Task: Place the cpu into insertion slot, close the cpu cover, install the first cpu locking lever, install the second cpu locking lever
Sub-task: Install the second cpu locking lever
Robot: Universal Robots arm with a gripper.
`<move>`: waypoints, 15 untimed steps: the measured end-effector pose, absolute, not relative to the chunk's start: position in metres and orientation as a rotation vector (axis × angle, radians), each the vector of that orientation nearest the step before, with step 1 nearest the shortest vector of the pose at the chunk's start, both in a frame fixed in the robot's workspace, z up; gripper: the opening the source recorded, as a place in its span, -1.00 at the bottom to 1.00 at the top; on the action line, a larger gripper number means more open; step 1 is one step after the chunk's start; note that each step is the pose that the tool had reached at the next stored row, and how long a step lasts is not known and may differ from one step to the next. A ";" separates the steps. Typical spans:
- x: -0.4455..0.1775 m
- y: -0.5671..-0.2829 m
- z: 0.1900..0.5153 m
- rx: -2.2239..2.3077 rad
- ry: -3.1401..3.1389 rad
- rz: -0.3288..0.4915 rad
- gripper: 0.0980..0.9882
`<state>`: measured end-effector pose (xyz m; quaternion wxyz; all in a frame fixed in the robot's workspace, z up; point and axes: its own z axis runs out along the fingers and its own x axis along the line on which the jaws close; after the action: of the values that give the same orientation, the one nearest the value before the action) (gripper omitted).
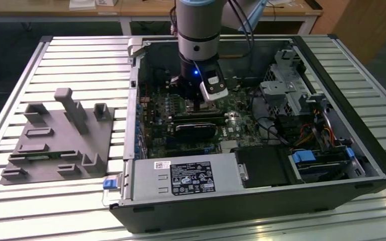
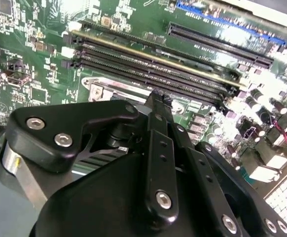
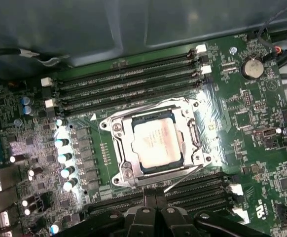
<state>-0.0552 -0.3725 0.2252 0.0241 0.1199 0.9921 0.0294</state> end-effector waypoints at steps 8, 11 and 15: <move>-0.059 -0.379 0.220 0.368 3.072 0.127 -0.98; -0.060 -0.381 0.218 0.363 3.073 0.157 -0.98; -0.062 -0.383 0.214 0.356 3.075 0.201 -0.98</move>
<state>-0.0619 -0.3827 0.2140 0.0196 0.1148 0.9911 0.0649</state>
